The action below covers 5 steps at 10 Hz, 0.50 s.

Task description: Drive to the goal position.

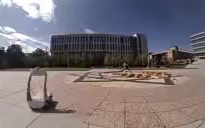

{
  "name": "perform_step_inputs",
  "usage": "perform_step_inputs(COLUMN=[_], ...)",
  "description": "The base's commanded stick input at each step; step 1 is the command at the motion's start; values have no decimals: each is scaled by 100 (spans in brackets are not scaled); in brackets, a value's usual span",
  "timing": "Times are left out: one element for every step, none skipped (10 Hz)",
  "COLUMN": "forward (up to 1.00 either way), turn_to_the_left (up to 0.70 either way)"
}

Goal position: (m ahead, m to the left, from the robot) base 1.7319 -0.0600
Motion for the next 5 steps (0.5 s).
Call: perform_step_inputs(forward=[70, 70, 70, 70, 70], turn_to_the_left=[-1, -1, -1, -1, -1])
